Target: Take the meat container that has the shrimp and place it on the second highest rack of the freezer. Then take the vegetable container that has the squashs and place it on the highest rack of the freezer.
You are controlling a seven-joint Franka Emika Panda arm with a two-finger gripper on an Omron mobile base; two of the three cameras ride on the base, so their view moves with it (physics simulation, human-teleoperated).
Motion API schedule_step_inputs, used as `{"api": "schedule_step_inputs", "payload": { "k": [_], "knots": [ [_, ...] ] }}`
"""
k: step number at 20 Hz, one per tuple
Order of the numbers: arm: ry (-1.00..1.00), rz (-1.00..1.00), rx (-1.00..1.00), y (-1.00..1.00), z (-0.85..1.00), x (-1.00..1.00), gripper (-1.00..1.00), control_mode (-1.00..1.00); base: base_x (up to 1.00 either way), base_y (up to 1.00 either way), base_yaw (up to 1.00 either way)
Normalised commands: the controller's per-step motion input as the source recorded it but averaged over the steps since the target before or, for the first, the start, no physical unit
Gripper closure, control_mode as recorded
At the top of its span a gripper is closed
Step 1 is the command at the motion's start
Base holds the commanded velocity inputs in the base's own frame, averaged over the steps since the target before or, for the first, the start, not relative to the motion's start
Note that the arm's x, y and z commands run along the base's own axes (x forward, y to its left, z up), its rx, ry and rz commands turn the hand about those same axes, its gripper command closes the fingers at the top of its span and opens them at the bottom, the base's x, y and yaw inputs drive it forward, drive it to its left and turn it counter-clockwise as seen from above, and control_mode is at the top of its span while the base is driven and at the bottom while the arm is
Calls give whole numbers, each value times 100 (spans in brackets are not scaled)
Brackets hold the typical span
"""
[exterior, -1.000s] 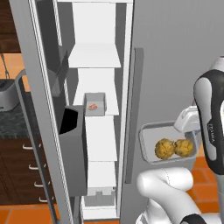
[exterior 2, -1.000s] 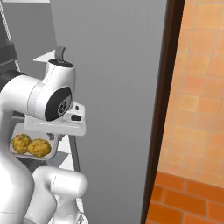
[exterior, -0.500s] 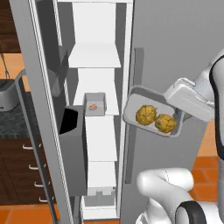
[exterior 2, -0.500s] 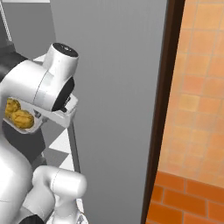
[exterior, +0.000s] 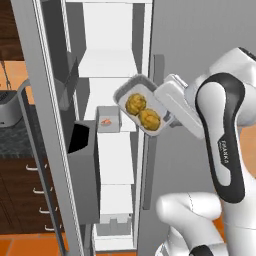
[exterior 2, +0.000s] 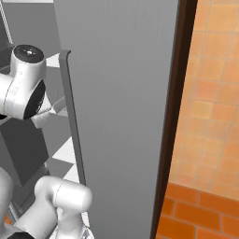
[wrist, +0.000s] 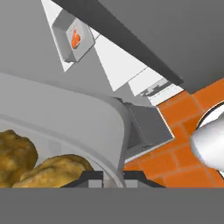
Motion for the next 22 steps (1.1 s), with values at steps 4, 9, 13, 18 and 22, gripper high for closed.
{"api": "schedule_step_inputs", "payload": {
  "k": [4, 9, 13, 18, 22],
  "knots": [
    [14, -19, 34, 39, 33, 82, 100, -100, 0, 0, 0],
    [9, 1, 16, 19, 17, 32, 100, -100, 0, 0, 0],
    [0, -13, -3, 24, 1, 8, 100, -100, 0, 0, 0],
    [4, -28, 20, 14, 12, 44, 100, -100, 0, 0, 0],
    [12, -21, 2, 18, 30, 53, 100, -100, 0, 0, 0]
  ]
}}
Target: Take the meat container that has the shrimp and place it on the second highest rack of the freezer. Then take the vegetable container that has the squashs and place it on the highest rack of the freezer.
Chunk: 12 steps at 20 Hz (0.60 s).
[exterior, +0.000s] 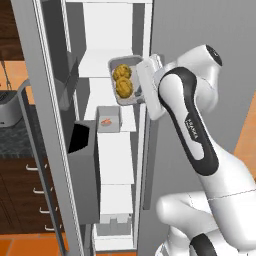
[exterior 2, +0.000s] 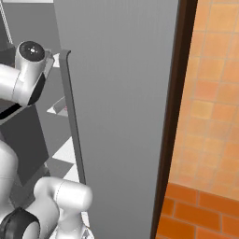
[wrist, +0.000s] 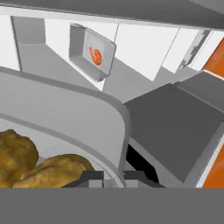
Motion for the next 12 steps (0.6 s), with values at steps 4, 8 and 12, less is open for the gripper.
{"api": "schedule_step_inputs", "payload": {
  "k": [4, 8, 12],
  "knots": [
    [12, -13, 0, 18, 24, 44, 100, -100, 0, 0, 0],
    [0, 0, -6, 12, 0, 0, 100, -100, 0, 0, 0],
    [-7, -10, -20, 22, 0, 20, 100, -100, 0, 0, 0]
  ]
}}
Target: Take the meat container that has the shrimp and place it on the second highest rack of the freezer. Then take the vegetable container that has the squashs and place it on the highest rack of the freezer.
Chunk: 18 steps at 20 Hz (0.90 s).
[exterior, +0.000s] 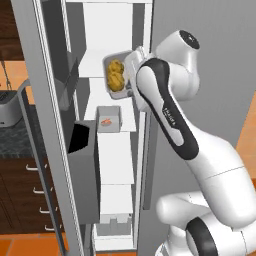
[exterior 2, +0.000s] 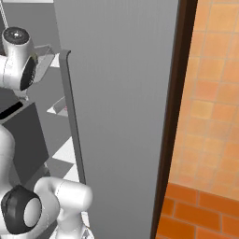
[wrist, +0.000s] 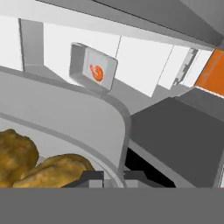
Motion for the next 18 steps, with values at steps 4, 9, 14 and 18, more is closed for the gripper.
{"api": "schedule_step_inputs", "payload": {
  "k": [4, 9, 14, 18],
  "knots": [
    [-13, -7, -5, 12, 0, 24, 100, -100, 0, 0, 0],
    [1, 9, 4, 0, 6, 47, 100, -100, 0, 0, 0],
    [5, 4, 0, 0, 12, 59, 100, -100, 0, 0, 0],
    [1, -5, -1, 0, 0, 59, 100, -100, 0, 0, 0]
  ]
}}
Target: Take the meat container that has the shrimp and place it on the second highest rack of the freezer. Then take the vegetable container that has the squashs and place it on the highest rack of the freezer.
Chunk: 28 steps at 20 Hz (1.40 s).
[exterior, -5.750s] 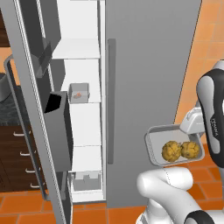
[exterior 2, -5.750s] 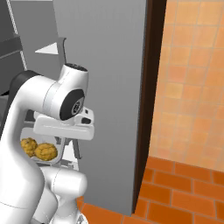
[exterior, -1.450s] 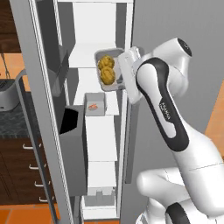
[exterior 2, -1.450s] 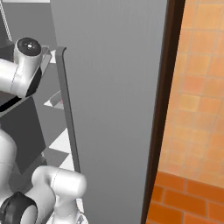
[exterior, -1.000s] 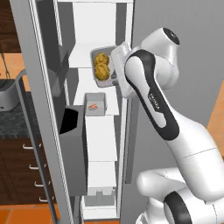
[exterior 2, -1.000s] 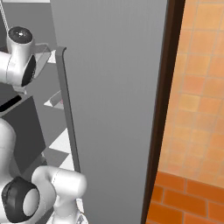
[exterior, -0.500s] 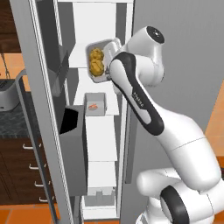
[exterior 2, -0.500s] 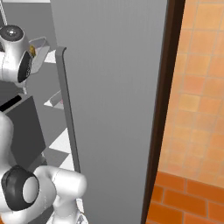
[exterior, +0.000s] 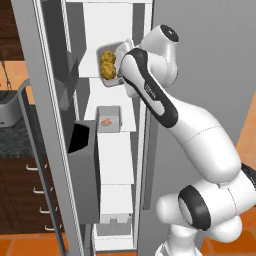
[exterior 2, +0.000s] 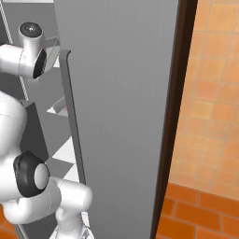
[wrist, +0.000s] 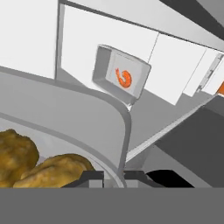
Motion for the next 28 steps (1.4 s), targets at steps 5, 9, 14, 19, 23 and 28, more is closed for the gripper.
{"api": "schedule_step_inputs", "payload": {
  "k": [5, 9, 14, 19, 23, 28],
  "knots": [
    [1, -6, 0, 0, 0, 55, 100, -100, 0, 0, 0],
    [5, 0, 0, 4, 0, 45, 100, -100, 0, 0, 0],
    [7, 0, -1, 8, 0, 47, 100, -100, 0, 0, 0],
    [0, -3, -9, 29, 0, 35, 100, -100, 0, 0, 0],
    [0, -8, -7, 19, 0, 33, 100, -100, 0, 0, 0],
    [0, -8, 0, 5, 0, 18, 100, -100, 0, 0, 0]
  ]
}}
